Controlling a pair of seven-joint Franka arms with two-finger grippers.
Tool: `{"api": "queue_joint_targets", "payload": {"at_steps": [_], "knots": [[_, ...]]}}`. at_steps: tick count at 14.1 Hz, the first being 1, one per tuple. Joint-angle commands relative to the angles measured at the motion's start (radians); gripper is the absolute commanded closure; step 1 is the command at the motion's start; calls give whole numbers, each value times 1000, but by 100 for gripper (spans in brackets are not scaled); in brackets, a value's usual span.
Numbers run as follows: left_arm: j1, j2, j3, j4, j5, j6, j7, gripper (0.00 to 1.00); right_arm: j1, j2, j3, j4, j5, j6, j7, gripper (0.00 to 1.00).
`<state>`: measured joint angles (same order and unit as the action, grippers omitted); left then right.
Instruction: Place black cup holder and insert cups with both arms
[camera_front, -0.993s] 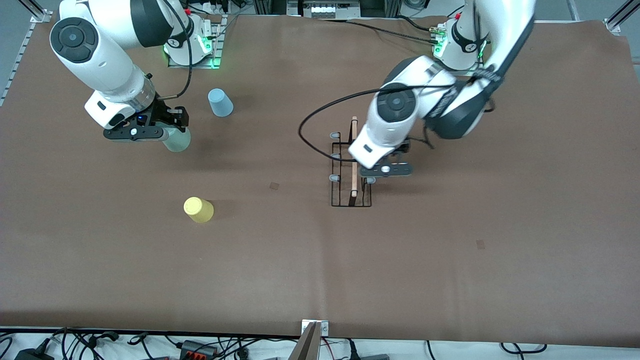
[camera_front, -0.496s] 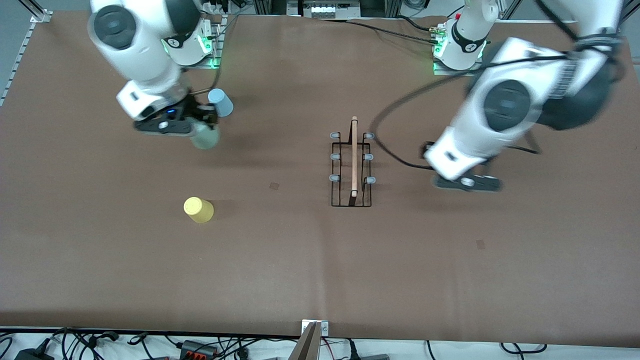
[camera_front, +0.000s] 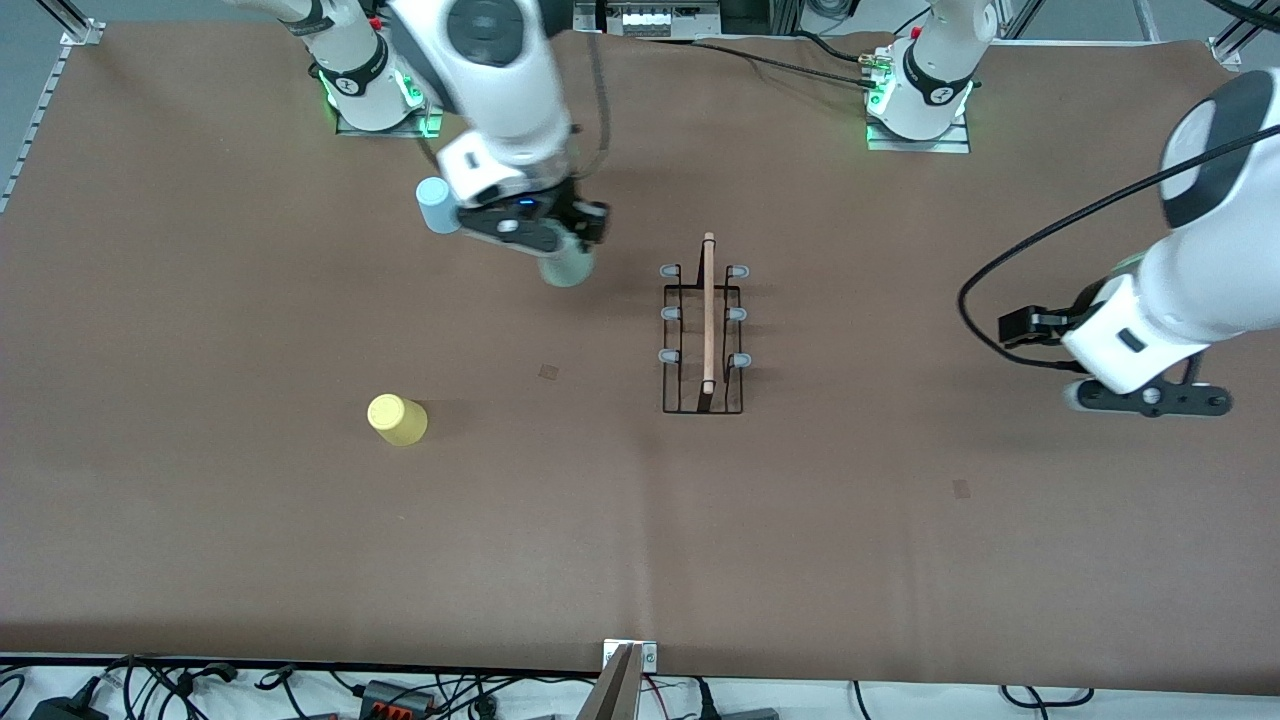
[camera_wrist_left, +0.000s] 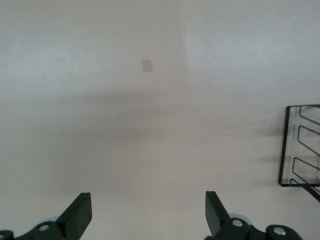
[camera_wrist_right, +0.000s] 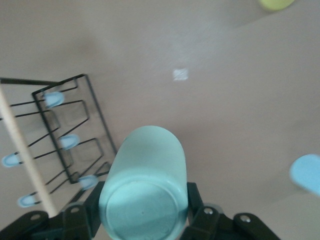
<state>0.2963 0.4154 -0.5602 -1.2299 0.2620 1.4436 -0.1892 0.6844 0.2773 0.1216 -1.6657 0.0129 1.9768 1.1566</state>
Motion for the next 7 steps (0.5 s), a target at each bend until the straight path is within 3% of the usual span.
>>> {"api": "queue_joint_targets", "payload": {"at_steps": [1,7], "knots": [[9,32,-6,76,5,-28,13,0,56,86,4,79,9,48,109,80],[15,26,-7,73,11,-32,4,0,95,157,39,90,-2,100,196,80]]}}
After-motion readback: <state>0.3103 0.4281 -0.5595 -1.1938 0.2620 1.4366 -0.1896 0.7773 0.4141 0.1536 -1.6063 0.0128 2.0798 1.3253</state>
